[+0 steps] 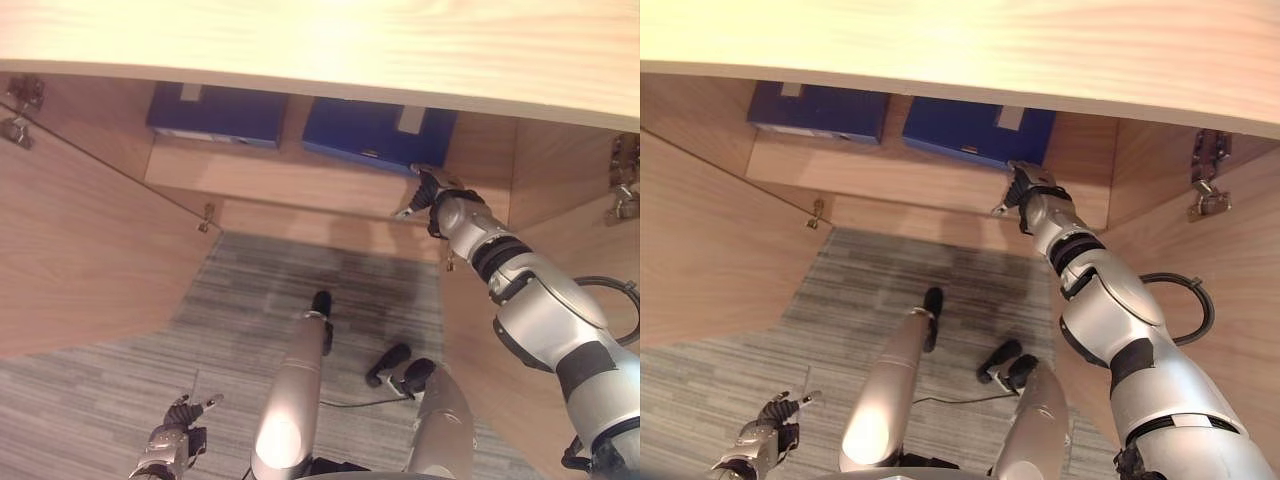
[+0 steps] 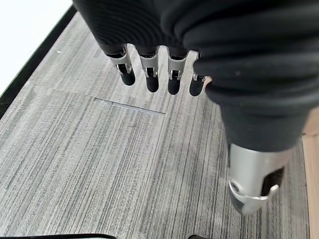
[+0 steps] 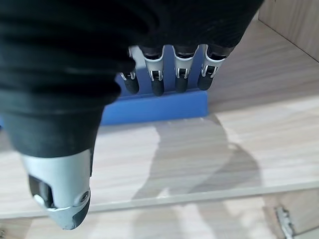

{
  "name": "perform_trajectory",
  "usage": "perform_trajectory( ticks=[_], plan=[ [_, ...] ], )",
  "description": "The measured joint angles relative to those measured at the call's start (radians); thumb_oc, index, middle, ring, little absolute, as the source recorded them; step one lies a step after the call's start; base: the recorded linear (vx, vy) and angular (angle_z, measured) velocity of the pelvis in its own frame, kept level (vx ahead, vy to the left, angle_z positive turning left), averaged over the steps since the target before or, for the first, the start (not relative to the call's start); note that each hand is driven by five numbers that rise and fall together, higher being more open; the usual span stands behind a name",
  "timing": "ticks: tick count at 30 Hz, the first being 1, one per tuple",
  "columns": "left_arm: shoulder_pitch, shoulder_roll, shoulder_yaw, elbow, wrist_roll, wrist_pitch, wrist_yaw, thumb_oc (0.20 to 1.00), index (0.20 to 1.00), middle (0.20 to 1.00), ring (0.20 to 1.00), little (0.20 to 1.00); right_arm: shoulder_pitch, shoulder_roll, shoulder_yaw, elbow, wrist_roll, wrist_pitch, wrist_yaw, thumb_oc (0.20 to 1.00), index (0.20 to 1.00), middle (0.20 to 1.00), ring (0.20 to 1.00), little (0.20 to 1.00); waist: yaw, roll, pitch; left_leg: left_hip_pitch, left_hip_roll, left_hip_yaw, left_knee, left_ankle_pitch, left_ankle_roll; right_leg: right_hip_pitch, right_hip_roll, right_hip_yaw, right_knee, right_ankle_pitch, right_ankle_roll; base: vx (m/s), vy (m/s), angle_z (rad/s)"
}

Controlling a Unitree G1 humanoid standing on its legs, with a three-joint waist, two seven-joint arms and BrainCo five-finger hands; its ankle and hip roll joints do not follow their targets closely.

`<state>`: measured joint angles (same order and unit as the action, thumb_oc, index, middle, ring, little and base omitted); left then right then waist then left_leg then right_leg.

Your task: Put the empty folder in the office cabinet

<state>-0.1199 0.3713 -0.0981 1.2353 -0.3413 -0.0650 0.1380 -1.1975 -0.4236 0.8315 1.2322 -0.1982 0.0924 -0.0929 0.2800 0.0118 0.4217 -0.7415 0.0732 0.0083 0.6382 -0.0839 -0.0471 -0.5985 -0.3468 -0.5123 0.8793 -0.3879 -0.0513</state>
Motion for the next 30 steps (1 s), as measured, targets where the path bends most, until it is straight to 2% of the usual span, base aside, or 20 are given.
perform_trajectory(
  ticks=[7, 16, 22, 24, 30],
  plan=[
    [0.004, 0.023, -0.021, 0.003, -0.004, -0.005, 0.001, 1.0, 1.0, 1.0, 1.0, 1.0, -0.059, -0.018, 0.038, 0.047, -0.007, 0.0, -0.021, 1.0, 1.0, 1.0, 1.0, 1.0, 0.006, -0.01, -0.005, -0.05, -0.013, -0.041, 0.009, 0.011, -0.005, -0.021, -0.008, -0.043, 0.022, -0.018, -0.013, 0.01, -0.027, 0.16],
    [0.003, 0.033, -0.029, -0.001, -0.004, -0.008, 0.004, 1.0, 1.0, 1.0, 1.0, 1.0, -0.068, -0.014, 0.076, 0.078, -0.03, 0.005, -0.029, 1.0, 1.0, 1.0, 1.0, 1.0, 0.016, -0.021, -0.012, -0.065, -0.016, -0.049, 0.008, 0.015, -0.01, -0.03, -0.008, -0.051, 0.025, -0.02, -0.017, 0.0, -0.002, 0.02],
    [0.003, 0.033, -0.062, -0.001, -0.004, -0.008, 0.011, 1.0, 1.0, 1.0, 1.0, 1.0, -0.068, -0.009, 0.109, 0.121, -0.139, 0.021, -0.062, 1.0, 1.0, 1.0, 1.0, 1.0, 0.035, -0.028, -0.016, -0.079, -0.018, -0.064, 0.006, 0.018, -0.016, -0.035, -0.008, -0.064, 0.024, -0.027, -0.02, 0.01, -0.007, 0.05],
    [0.001, 0.034, -0.062, -0.003, -0.004, -0.009, 0.02, 1.0, 1.0, 1.0, 1.0, 1.0, -0.072, -0.013, 0.105, 0.142, -0.148, 0.021, -0.08, 1.0, 1.0, 1.0, 1.0, 1.0, 0.034, -0.029, -0.016, -0.084, -0.022, -0.071, -0.01, 0.027, -0.027, -0.035, -0.009, -0.076, 0.018, -0.028, -0.021, 0.01, -0.006, 0.14],
    [0.001, 0.036, -0.062, -0.019, -0.004, -0.014, 0.029, 1.0, 1.0, 1.0, 1.0, 1.0, -0.075, -0.026, 0.097, 0.139, -0.135, 0.016, -0.094, 1.0, 1.0, 1.0, 1.0, 1.0, 0.037, -0.029, -0.016, -0.082, -0.029, -0.077, -0.051, 0.055, -0.032, -0.048, -0.012, -0.082, 0.014, -0.029, -0.02, 0.0, 0.015, 0.06]
  ],
)
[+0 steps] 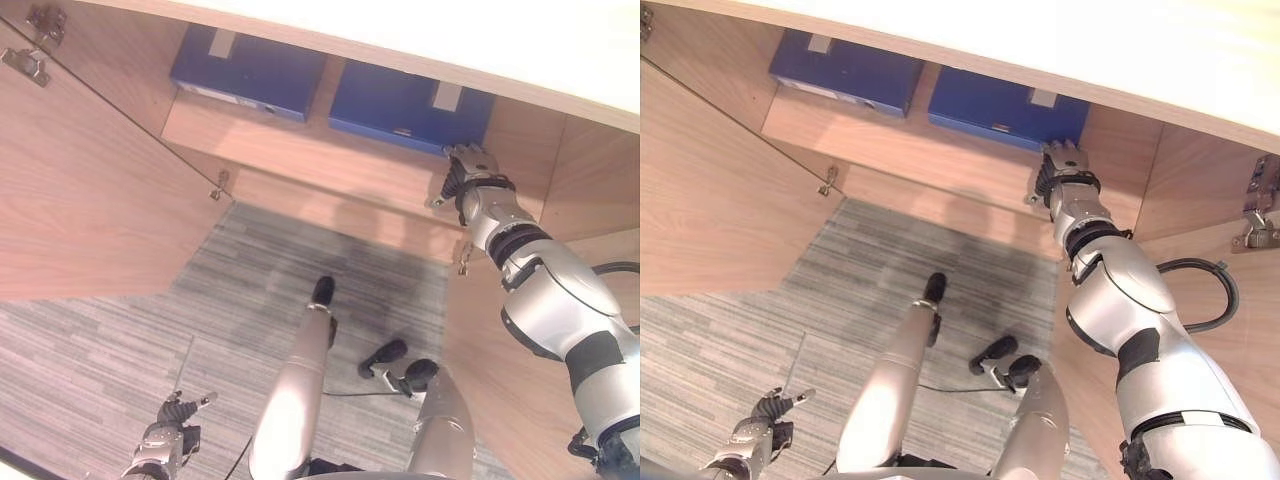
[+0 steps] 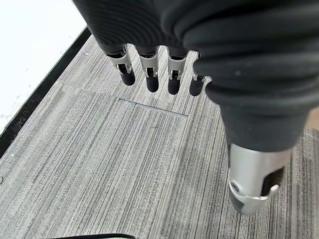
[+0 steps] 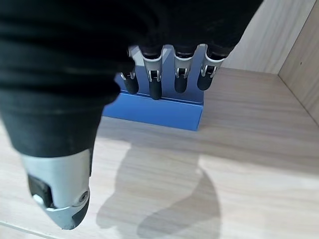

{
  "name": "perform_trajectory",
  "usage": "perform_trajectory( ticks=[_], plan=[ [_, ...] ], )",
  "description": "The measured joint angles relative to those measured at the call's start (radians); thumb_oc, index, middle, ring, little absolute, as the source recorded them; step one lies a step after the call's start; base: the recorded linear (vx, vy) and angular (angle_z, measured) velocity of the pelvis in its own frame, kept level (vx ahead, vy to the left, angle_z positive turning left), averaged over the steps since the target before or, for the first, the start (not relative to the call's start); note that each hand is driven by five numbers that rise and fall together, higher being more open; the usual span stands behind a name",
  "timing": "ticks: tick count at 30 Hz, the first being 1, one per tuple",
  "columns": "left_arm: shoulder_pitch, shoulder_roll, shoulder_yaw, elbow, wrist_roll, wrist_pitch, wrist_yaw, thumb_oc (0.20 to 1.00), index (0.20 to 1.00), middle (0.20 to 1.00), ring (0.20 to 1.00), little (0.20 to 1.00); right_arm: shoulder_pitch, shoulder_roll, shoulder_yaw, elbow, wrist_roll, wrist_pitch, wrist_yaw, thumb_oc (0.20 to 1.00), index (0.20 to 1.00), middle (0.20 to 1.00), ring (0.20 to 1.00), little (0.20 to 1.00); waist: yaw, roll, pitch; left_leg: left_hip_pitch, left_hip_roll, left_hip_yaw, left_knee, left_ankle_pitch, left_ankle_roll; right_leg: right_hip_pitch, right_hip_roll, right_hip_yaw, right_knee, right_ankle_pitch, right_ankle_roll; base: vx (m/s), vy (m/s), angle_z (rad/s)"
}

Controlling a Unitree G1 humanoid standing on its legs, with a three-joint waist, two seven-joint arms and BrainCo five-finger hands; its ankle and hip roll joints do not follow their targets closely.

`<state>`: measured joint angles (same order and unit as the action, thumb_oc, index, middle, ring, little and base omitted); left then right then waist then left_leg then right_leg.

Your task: Put the empty folder in the office cabinet

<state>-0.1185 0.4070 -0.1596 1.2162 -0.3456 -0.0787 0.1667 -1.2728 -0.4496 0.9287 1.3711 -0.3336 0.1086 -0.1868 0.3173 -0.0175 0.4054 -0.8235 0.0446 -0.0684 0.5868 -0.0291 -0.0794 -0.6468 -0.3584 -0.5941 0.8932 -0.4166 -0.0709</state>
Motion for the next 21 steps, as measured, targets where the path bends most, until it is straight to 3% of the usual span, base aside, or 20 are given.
perform_trajectory(
  ticks=[7, 10, 17, 21],
  plan=[
    [0.002, 0.0, 0.0, -0.002, 0.001, 0.001, -0.002, 1.0, 1.0, 1.0, 1.0, 1.0, 0.018, 0.036, -0.062, 0.014, 0.001, 0.012, -0.01, 1.0, 1.0, 1.0, 1.0, 1.0, 0.003, 0.004, 0.002, 0.031, 0.001, 0.004, -0.033, 0.013, 0.003, 0.018, 0.003, 0.0, -0.016, 0.004, 0.005, 0.0, 0.0, 0.0],
    [0.002, 0.0, -0.006, -0.01, 0.004, 0.003, -0.009, 1.0, 1.0, 1.0, 1.0, 1.0, 0.065, 0.039, -0.161, 0.02, 0.032, 0.008, 0.0, 1.0, 1.0, 1.0, 1.0, 1.0, 0.02, 0.006, 0.002, 0.067, -0.001, 0.006, -0.073, 0.028, 0.0, 0.043, 0.005, 0.0, -0.04, 0.009, 0.01, 0.0, 0.0, 0.0],
    [0.054, -0.001, -0.007, -0.05, 0.019, 0.009, -0.04, 1.0, 1.0, 1.0, 1.0, 1.0, 0.199, 0.038, -0.187, 0.045, 0.036, 0.01, 0.032, 1.0, 1.0, 1.0, 1.0, 1.0, 0.042, 0.043, -0.021, 0.168, -0.005, 0.011, -0.181, 0.052, 0.001, 0.13, 0.022, -0.015, -0.132, 0.038, 0.023, 0.0, -0.003, 0.02],
    [0.065, 0.0, 0.003, -0.045, 0.039, 0.017, -0.05, 1.0, 1.0, 1.0, 1.0, 1.0, 0.244, 0.039, -0.188, 0.006, 0.036, 0.01, 0.038, 1.0, 1.0, 1.0, 1.0, 1.0, 0.035, 0.044, -0.036, 0.227, -0.001, 0.022, -0.27, 0.085, 0.001, 0.167, 0.042, -0.018, -0.197, 0.069, 0.026, 0.02, -0.031, -0.03]
  ],
)
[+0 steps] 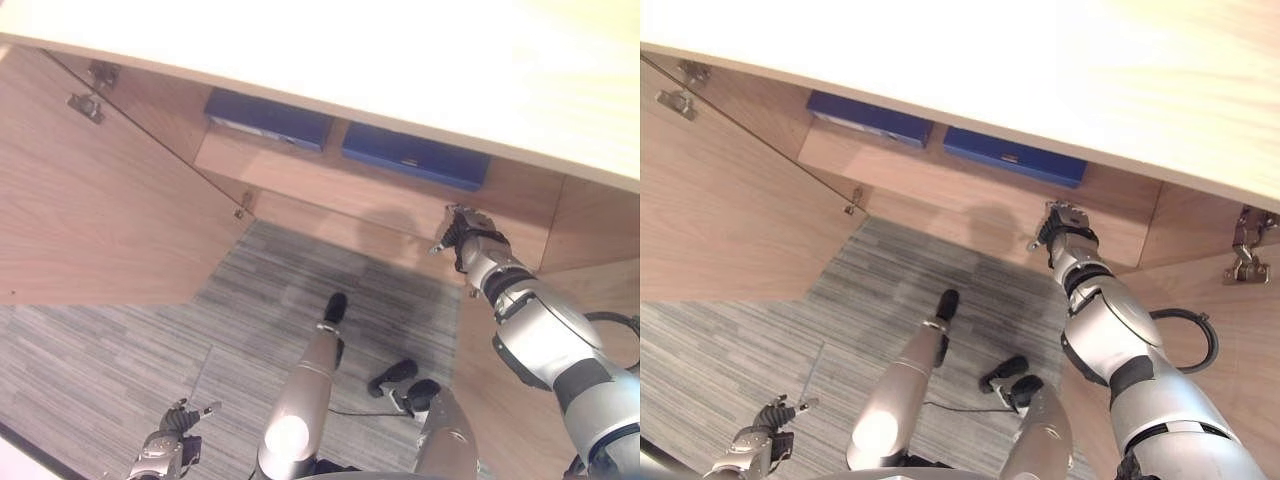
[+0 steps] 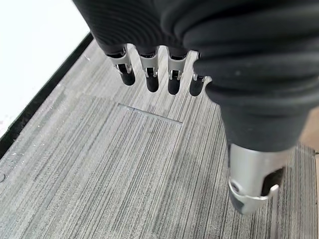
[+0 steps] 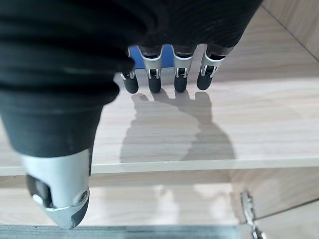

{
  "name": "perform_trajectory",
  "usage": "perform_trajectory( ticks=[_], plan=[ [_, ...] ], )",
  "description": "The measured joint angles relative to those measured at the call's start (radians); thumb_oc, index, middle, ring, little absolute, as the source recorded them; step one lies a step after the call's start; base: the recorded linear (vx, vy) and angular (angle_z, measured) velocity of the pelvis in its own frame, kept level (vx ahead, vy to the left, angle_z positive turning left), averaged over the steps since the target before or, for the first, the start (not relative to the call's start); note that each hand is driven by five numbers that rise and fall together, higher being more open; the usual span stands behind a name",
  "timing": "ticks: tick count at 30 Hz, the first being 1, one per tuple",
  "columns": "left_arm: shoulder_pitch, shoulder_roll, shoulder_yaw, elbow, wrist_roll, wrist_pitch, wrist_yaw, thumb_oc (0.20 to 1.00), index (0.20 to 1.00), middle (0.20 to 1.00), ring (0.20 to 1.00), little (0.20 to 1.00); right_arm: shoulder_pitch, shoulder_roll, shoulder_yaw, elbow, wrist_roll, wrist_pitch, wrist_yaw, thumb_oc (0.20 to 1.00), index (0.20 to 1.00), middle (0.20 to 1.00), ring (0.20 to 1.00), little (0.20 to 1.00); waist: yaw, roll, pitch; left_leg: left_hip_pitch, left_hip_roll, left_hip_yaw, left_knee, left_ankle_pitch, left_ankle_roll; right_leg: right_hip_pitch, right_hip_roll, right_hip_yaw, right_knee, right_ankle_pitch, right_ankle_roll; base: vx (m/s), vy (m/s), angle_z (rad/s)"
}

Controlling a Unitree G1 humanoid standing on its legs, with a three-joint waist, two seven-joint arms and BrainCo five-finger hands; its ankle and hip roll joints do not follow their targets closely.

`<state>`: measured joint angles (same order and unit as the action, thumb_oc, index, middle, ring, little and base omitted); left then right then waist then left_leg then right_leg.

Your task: Put the empty folder in the office cabinet

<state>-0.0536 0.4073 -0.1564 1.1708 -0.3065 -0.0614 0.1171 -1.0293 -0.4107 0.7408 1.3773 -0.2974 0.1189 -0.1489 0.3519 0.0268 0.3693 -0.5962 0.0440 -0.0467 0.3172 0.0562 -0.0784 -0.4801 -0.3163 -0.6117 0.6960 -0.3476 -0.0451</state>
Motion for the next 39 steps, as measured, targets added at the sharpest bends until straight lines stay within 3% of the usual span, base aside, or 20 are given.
perform_trajectory(
  ticks=[3, 9, 14, 19, 24, 27, 29, 30, 34, 37, 39],
  plan=[
    [-0.003, -0.001, 0.002, 0.007, 0.002, 0.011, -0.002, 1.0, 1.0, 1.0, 1.0, 1.0, 0.027, 0.022, 0.004, -0.043, 0.0, 0.002, 0.022, 1.0, 1.0, 1.0, 1.0, 1.0, -0.025, -0.011, -0.008, 0.048, 0.011, 0.008, -0.064, 0.027, -0.002, 0.033, 0.03, -0.002, -0.062, 0.025, 0.004, 0.03, -0.05, -0.11],
    [-0.028, -0.013, 0.031, 0.041, 0.001, 0.015, -0.004, 1.0, 1.0, 1.0, 1.0, 1.0, 0.085, 0.088, 0.042, -0.082, 0.0, 0.008, 0.099, 1.0, 1.0, 1.0, 1.0, 1.0, -0.077, -0.064, -0.051, 0.119, 0.043, 0.042, -0.167, 0.058, -0.002, 0.074, 0.09, 0.018, -0.173, 0.071, 0.013, 0.02, -0.049, -0.18],
    [-0.032, -0.014, 0.041, 0.05, 0.0, 0.015, -0.002, 1.0, 1.0, 1.0, 1.0, 1.0, 0.122, 0.133, 0.042, -0.082, 0.0, 0.015, 0.108, 1.0, 1.0, 1.0, 1.0, 1.0, -0.1, -0.066, -0.064, 0.173, 0.062, 0.071, -0.216, 0.07, -0.006, 0.104, 0.121, 0.043, -0.223, 0.094, 0.016, 0.02, -0.074, -0.23],
    [0.0, -0.023, 0.049, 0.096, 0.002, 0.024, -0.015, 1.0, 1.0, 1.0, 1.0, 1.0, 0.289, 0.194, 0.032, -0.071, 0.004, 0.023, 0.143, 1.0, 1.0, 1.0, 1.0, 1.0, -0.105, -0.056, -0.156, 0.264, 0.092, 0.096, -0.284, 0.084, -0.009, 0.181, 0.17, 0.052, -0.302, 0.106, 0.023, 0.03, -0.108, -0.14],
    [0.039, -0.054, 0.125, 0.144, 0.023, 0.053, -0.029, 1.0, 1.0, 1.0, 1.0, 1.0, 0.368, 0.196, 0.002, -0.239, 0.093, -0.001, 0.158, 1.0, 1.0, 1.0, 1.0, 1.0, -0.151, -0.06, -0.202, 0.351, 0.126, 0.177, -0.296, 0.084, -0.008, 0.222, 0.213, 0.125, -0.326, 0.111, 0.021, 0.02, -0.073, -0.46],
    [0.04, -0.07, 0.126, 0.144, 0.054, 0.056, -0.049, 1.0, 1.0, 1.0, 1.0, 1.0, 0.388, 0.188, -0.002, -0.239, 0.124, -0.007, 0.173, 1.0, 1.0, 1.0, 1.0, 1.0, -0.185, -0.063, -0.246, 0.372, 0.155, 0.202, -0.294, 0.085, -0.009, 0.235, 0.243, 0.139, -0.34, 0.111, 0.021, 0.04, -0.091, -0.29],
    [0.059, -0.081, 0.151, 0.158, 0.059, 0.059, -0.06, 1.0, 1.0, 1.0, 1.0, 1.0, 0.418, 0.175, -0.03, -0.242, 0.163, -0.022, 0.19, 1.0, 1.0, 1.0, 1.0, 1.0, -0.185, -0.075, -0.272, 0.412, 0.166, 0.232, -0.294, 0.085, -0.01, 0.264, 0.258, 0.166, -0.348, 0.111, 0.021, 0.04, -0.042, -0.32],
    [0.069, -0.088, 0.151, 0.165, 0.06, 0.067, -0.068, 1.0, 1.0, 1.0, 1.0, 1.0, 0.449, 0.168, -0.04, -0.264, 0.19, -0.044, 0.207, 1.0, 1.0, 1.0, 1.0, 1.0, -0.205, -0.085, -0.315, 0.416, 0.174, 0.241, -0.291, 0.098, -0.02, 0.274, 0.269, 0.17, -0.368, 0.11, 0.02, 0.07, -0.082, -0.24],
    [0.075, -0.092, 0.142, 0.163, 0.081, 0.068, -0.076, 1.0, 1.0, 1.0, 1.0, 1.0, 0.476, 0.18, -0.106, -0.215, 0.233, -0.062, 0.217, 1.0, 1.0, 1.0, 1.0, 1.0, -0.197, -0.068, -0.33, 0.437, 0.184, 0.264, -0.275, 0.103, -0.027, 0.299, 0.276, 0.171, -0.373, 0.107, 0.015, 0.03, -0.052, -0.03],
    [0.107, -0.091, 0.117, 0.166, 0.098, 0.07, -0.086, 1.0, 1.0, 1.0, 1.0, 1.0, 0.52, 0.179, -0.164, -0.191, 0.242, -0.064, 0.205, 1.0, 1.0, 1.0, 1.0, 1.0, -0.177, -0.049, -0.341, 0.429, 0.181, 0.246, -0.261, 0.147, -0.084, 0.298, 0.275, 0.18, -0.374, 0.107, 0.013, -0.07, -0.093, -0.01],
    [0.109, -0.091, 0.117, 0.169, 0.099, 0.073, -0.088, 1.0, 1.0, 1.0, 1.0, 1.0, 0.542, 0.187, -0.158, -0.214, 0.241, -0.063, 0.191, 1.0, 1.0, 1.0, 1.0, 1.0, -0.177, -0.058, -0.334, 0.426, 0.175, 0.214, -0.262, 0.176, -0.104, 0.295, 0.271, 0.192, -0.384, 0.113, -0.019, -0.11, -0.011, -0.09]
  ],
)
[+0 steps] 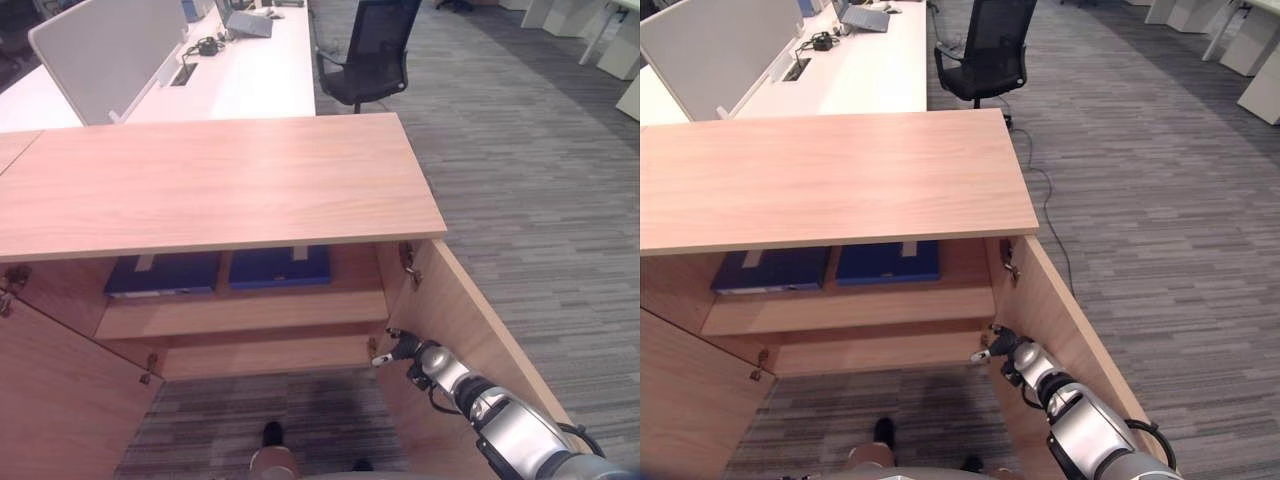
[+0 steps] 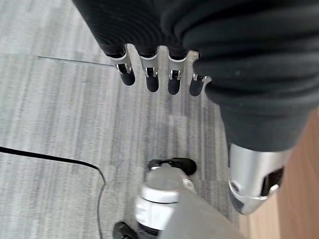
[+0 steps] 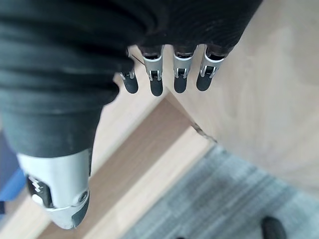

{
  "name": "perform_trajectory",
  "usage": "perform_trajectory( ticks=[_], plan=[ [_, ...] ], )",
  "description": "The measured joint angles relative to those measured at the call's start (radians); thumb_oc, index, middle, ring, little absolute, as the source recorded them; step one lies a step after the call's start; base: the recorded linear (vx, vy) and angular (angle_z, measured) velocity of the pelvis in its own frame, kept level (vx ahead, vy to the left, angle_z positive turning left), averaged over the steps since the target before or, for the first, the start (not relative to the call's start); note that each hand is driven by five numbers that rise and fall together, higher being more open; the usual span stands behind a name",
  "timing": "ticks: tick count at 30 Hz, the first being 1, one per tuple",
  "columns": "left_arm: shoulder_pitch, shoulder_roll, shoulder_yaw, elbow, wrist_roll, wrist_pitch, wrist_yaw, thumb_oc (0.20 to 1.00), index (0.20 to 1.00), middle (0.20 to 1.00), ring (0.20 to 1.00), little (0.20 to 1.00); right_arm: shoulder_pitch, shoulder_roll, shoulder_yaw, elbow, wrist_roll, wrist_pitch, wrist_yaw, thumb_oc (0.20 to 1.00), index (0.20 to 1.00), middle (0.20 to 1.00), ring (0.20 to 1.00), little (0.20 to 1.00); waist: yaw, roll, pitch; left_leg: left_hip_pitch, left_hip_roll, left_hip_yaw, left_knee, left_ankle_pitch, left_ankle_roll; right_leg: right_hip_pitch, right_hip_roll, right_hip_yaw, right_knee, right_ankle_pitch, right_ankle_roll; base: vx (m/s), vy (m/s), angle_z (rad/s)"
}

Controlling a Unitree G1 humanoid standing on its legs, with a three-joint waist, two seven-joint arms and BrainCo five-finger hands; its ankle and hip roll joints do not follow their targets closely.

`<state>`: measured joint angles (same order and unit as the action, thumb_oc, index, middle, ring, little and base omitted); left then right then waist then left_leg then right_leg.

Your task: Put the empty folder in the office cabinet

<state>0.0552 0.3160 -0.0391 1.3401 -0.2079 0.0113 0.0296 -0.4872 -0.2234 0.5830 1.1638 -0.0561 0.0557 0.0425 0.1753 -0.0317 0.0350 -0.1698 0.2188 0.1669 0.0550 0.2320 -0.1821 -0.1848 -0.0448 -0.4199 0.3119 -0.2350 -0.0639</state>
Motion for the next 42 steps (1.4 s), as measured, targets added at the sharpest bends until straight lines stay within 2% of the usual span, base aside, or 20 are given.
perform_trajectory(
  ticks=[2, 3, 4, 5, 7, 10, 12, 16, 18, 21, 23, 26, 31, 32, 34, 36, 38, 39, 40, 42],
  plan=[
    [0.003, -0.003, 0.0, 0.004, 0.001, 0.007, -0.002, 1.0, 1.0, 1.0, 1.0, 1.0, 0.024, 0.008, 0.011, -0.004, 0.0, 0.0, -0.001, 1.0, 1.0, 1.0, 1.0, 1.0, -0.002, -0.01, 0.008, -0.001, -0.006, -0.02, 0.03, 0.003, 0.018, 0.016, -0.003, 0.003, -0.028, 0.036, -0.04, -0.06, 0.025, -0.2],
    [0.003, -0.003, 0.0, 0.002, 0.001, 0.007, -0.002, 1.0, 1.0, 1.0, 1.0, 1.0, 0.035, 0.011, 0.013, -0.004, 0.0, 0.0, 0.0, 1.0, 1.0, 1.0, 1.0, 1.0, 0.0, -0.023, 0.016, -0.015, -0.008, -0.032, 0.088, -0.036, 0.039, 0.025, -0.007, 0.008, -0.044, 0.051, -0.054, -0.03, 0.018, -0.21],
    [0.005, -0.001, 0.0, 0.002, 0.001, 0.007, -0.002, 1.0, 1.0, 1.0, 1.0, 1.0, 0.044, 0.014, 0.014, -0.003, 0.0, 0.001, 0.0, 1.0, 1.0, 1.0, 1.0, 1.0, -0.003, -0.032, 0.026, -0.017, -0.017, -0.046, 0.145, -0.068, 0.062, 0.052, -0.004, 0.011, -0.083, 0.07, -0.047, -0.03, 0.06, -0.16],
    [0.001, -0.002, 0.0, -0.004, 0.001, 0.005, -0.002, 1.0, 1.0, 1.0, 1.0, 1.0, 0.058, 0.014, 0.015, -0.003, 0.0, -0.001, 0.0, 1.0, 1.0, 1.0, 1.0, 1.0, -0.01, -0.048, 0.036, -0.01, -0.035, -0.08, 0.225, -0.109, 0.064, 0.073, 0.001, 0.014, -0.136, 0.11, -0.059, -0.03, 0.084, -0.04],
    [-0.013, -0.005, 0.0, -0.006, 0.001, 0.005, -0.003, 1.0, 1.0, 1.0, 1.0, 1.0, 0.084, 0.014, 0.014, -0.002, 0.0, -0.001, 0.002, 1.0, 1.0, 1.0, 1.0, 1.0, -0.019, -0.055, 0.043, 0.014, -0.047, -0.106, 0.256, -0.164, 0.072, 0.102, 0.009, 0.01, -0.185, 0.138, -0.054, -0.02, 0.081, 0.09],
    [-0.022, -0.022, -0.001, -0.007, 0.003, -0.001, -0.002, 1.0, 1.0, 1.0, 1.0, 1.0, 0.107, 0.011, 0.004, 0.054, -0.003, 0.0, 0.0, 1.0, 1.0, 1.0, 1.0, 1.0, -0.033, -0.047, 0.055, 0.049, -0.057, -0.13, 0.223, -0.191, 0.065, 0.151, 0.01, -0.011, -0.247, 0.164, -0.018, -0.02, 0.131, 0.19],
    [-0.032, -0.036, -0.01, -0.014, 0.034, -0.004, -0.001, 1.0, 1.0, 1.0, 1.0, 1.0, 0.129, -0.003, 0.0, 0.071, -0.027, 0.003, -0.01, 1.0, 1.0, 1.0, 1.0, 1.0, -0.035, -0.039, 0.06, 0.086, -0.061, -0.117, 0.175, -0.213, 0.067, 0.17, 0.007, -0.03, -0.273, 0.194, -0.006, -0.04, 0.149, 0.24],
    [-0.053, -0.046, -0.037, -0.011, 0.068, -0.008, 0.003, 1.0, 1.0, 1.0, 1.0, 1.0, 0.14, -0.035, 0.041, 0.097, -0.136, 0.02, -0.026, 1.0, 1.0, 1.0, 1.0, 1.0, -0.036, -0.017, 0.058, 0.126, -0.077, -0.131, 0.023, -0.214, 0.061, 0.143, -0.006, -0.054, -0.268, 0.214, 0.042, -0.1, 0.205, 0.26],
    [-0.066, -0.045, -0.041, -0.011, 0.082, -0.008, 0.01, 1.0, 1.0, 1.0, 1.0, 1.0, 0.138, -0.045, 0.069, 0.096, -0.211, 0.021, -0.035, 1.0, 1.0, 1.0, 1.0, 1.0, -0.03, -0.011, 0.059, 0.111, -0.099, -0.132, -0.005, -0.223, 0.074, 0.102, -0.041, -0.069, -0.231, 0.22, 0.044, -0.13, 0.25, 0.24],
    [-0.08, -0.038, -0.052, -0.006, 0.118, -0.012, 0.037, 1.0, 1.0, 1.0, 1.0, 1.0, 0.161, -0.031, 0.048, 0.096, -0.27, 0.02, -0.042, 1.0, 1.0, 1.0, 1.0, 1.0, -0.028, 0.001, 0.064, 0.105, -0.169, -0.136, -0.035, -0.234, 0.125, 0.067, -0.119, -0.054, -0.157, 0.211, 0.104, -0.13, 0.244, 0.18],
    [-0.084, -0.033, -0.053, -0.01, 0.12, -0.011, 0.044, 1.0, 1.0, 1.0, 1.0, 1.0, 0.164, -0.024, 0.048, 0.097, -0.281, 0.02, -0.042, 1.0, 1.0, 1.0, 1.0, 1.0, -0.03, 0.003, 0.063, 0.108, -0.201, -0.136, -0.04, -0.236, 0.139, 0.058, -0.158, -0.05, -0.147, 0.219, 0.129, -0.16, 0.292, 0.09],
    [-0.083, -0.032, -0.053, -0.01, 0.148, -0.011, 0.05, 1.0, 1.0, 1.0, 1.0, 1.0, 0.17, -0.005, 0.047, 0.099, -0.291, 0.022, -0.041, 1.0, 1.0, 1.0, 1.0, 1.0, -0.027, 0.005, 0.064, 0.109, -0.239, -0.123, -0.037, -0.218, 0.18, 0.048, -0.196, -0.035, -0.146, 0.237, 0.157, -0.12, 0.251, 0.0],
    [-0.096, -0.025, -0.059, -0.01, 0.182, -0.012, 0.052, 1.0, 1.0, 1.0, 1.0, 1.0, 0.18, 0.015, 0.039, 0.091, -0.309, 0.022, -0.03, 1.0, 1.0, 1.0, 1.0, 1.0, -0.027, -0.001, 0.064, 0.138, -0.279, -0.11, -0.08, -0.207, 0.2, 0.051, -0.231, -0.025, -0.166, 0.262, 0.192, -0.1, 0.248, -0.05],
    [-0.092, -0.022, -0.059, -0.008, 0.196, -0.012, 0.053, 1.0, 1.0, 1.0, 1.0, 1.0, 0.192, 0.016, 0.008, 0.082, -0.308, 0.019, -0.028, 1.0, 1.0, 1.0, 1.0, 1.0, -0.031, -0.001, 0.065, 0.152, -0.291, -0.093, -0.09, -0.193, 0.217, 0.052, -0.247, -0.024, -0.162, 0.279, 0.188, -0.12, 0.163, -0.2],
    [-0.1, -0.016, -0.057, -0.009, 0.196, -0.011, 0.056, 1.0, 1.0, 1.0, 1.0, 1.0, 0.206, 0.016, -0.006, 0.08, -0.306, 0.021, -0.023, 1.0, 1.0, 1.0, 1.0, 1.0, -0.034, 0.005, 0.07, 0.163, -0.296, -0.084, -0.098, -0.199, 0.217, 0.063, -0.252, -0.028, -0.179, 0.287, 0.207, -0.06, 0.123, -0.17],
    [-0.101, 0.002, -0.057, -0.008, 0.196, -0.008, 0.056, 1.0, 1.0, 1.0, 1.0, 1.0, 0.218, 0.019, -0.008, 0.086, -0.286, 0.021, -0.022, 1.0, 1.0, 1.0, 1.0, 1.0, -0.035, 0.004, 0.072, 0.185, -0.298, -0.062, -0.109, -0.192, 0.228, 0.078, -0.254, -0.031, -0.196, 0.309, 0.2, -0.04, 0.094, -0.24],
    [-0.09, 0.016, -0.044, -0.008, 0.197, -0.004, 0.058, 1.0, 1.0, 1.0, 1.0, 1.0, 0.231, 0.019, -0.044, 0.094, -0.276, 0.02, -0.023, 1.0, 1.0, 1.0, 1.0, 1.0, -0.044, 0.023, 0.082, 0.219, -0.29, -0.036, -0.121, -0.198, 0.238, 0.109, -0.271, -0.072, -0.187, 0.306, 0.202, -0.01, 0.046, -0.36],
    [-0.087, 0.019, -0.037, -0.006, 0.198, -0.002, 0.057, 1.0, 1.0, 1.0, 1.0, 1.0, 0.233, 0.017, -0.044, 0.103, -0.276, 0.02, -0.023, 1.0, 1.0, 1.0, 1.0, 1.0, -0.049, 0.025, 0.083, 0.228, -0.284, -0.028, -0.123, -0.202, 0.246, 0.119, -0.284, -0.081, -0.169, 0.306, 0.203, 0.0, 0.021, -0.44],
    [-0.077, 0.016, -0.038, -0.005, 0.199, 0.002, 0.057, 1.0, 1.0, 1.0, 1.0, 1.0, 0.237, 0.014, -0.05, 0.116, -0.276, 0.023, -0.022, 1.0, 1.0, 1.0, 1.0, 1.0, -0.051, 0.044, 0.082, 0.231, -0.269, -0.014, -0.131, -0.212, 0.258, 0.111, -0.311, -0.085, -0.079, 0.289, 0.204, 0.0, 0.003, -0.43],
    [-0.058, 0.015, -0.035, -0.005, 0.198, 0.004, 0.051, 1.0, 1.0, 1.0, 1.0, 1.0, 0.247, 0.011, -0.081, 0.135, -0.276, 0.019, -0.022, 1.0, 1.0, 1.0, 1.0, 1.0, -0.052, 0.057, 0.066, 0.24, -0.243, 0.012, -0.138, -0.211, 0.258, 0.109, -0.336, -0.064, 0.009, 0.265, 0.225, 0.02, -0.042, -0.41]
  ],
)
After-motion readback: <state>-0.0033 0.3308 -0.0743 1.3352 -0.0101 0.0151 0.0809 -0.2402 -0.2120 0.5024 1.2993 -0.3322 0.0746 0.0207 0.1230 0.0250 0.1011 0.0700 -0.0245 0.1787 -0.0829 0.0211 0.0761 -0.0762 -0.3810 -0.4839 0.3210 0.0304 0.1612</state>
